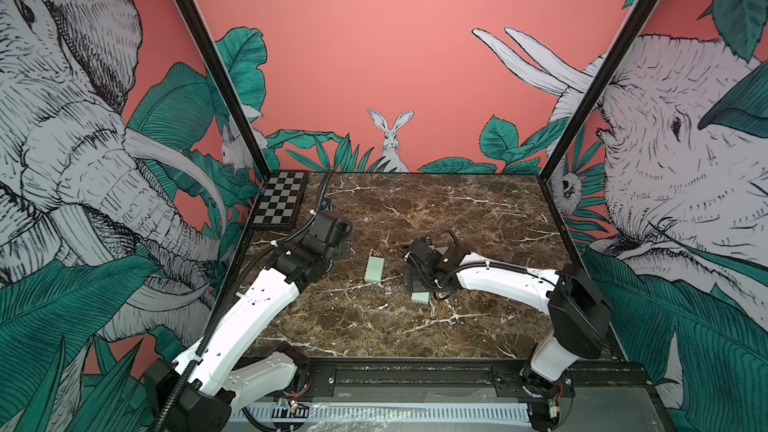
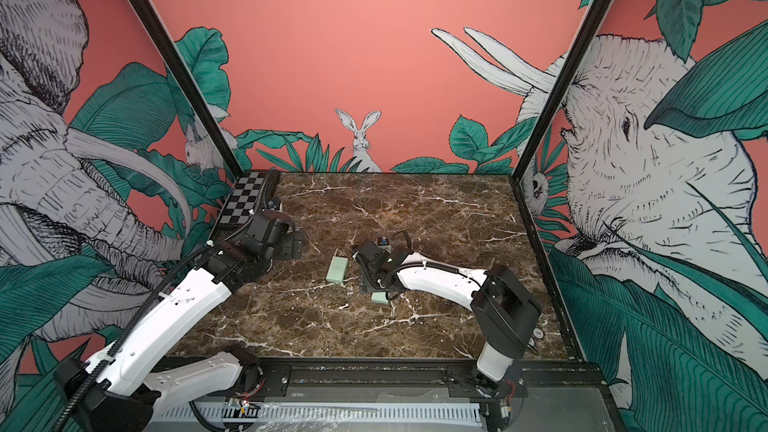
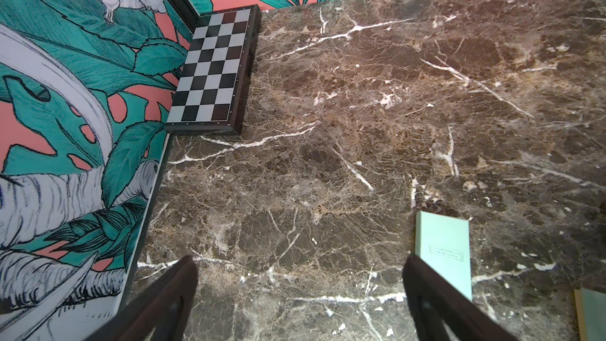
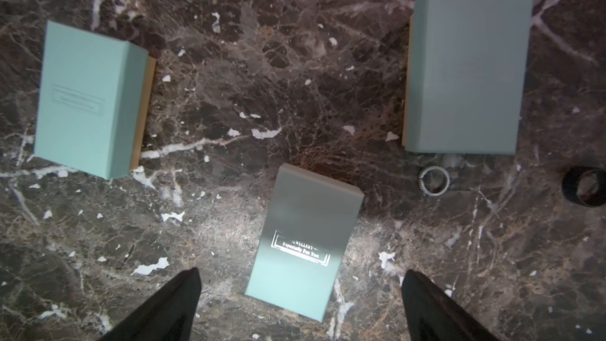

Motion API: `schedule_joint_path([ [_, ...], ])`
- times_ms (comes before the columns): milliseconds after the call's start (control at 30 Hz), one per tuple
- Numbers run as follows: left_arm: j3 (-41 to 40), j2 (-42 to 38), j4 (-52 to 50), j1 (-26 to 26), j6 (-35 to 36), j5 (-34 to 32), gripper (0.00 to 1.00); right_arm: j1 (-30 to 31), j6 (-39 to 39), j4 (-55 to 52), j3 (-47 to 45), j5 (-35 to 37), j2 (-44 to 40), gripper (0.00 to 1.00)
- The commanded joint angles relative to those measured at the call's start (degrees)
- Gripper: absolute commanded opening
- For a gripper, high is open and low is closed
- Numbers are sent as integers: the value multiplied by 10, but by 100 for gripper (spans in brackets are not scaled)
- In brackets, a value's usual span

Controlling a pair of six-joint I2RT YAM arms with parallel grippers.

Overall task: Take the rings out of the lift-off lid box
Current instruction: Pick up the jewelry box from the center of the board.

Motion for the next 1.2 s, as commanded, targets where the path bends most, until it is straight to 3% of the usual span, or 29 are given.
schedule_joint_path([
  [0, -3, -13, -12, 3, -2, -5, 99, 0, 37, -16, 26, -4, 29, 96],
  [467, 2, 10, -26, 3, 1, -7, 99, -2, 41, -35, 37, -2, 71, 85],
  [567, 2, 13, -26, 3, 2, -10, 99, -6, 38, -21, 35, -18, 74, 79],
  [967, 5, 33, -30, 3, 3, -11, 99, -13, 34, -2, 24, -41, 85, 76],
  [1133, 7, 39, -32, 3, 0, -12, 99, -15, 31, 5, 14, -42, 78, 70],
  [1167, 7, 39, -32, 3, 0, -13, 99, -14, 30, 6, 13, -42, 77, 65],
])
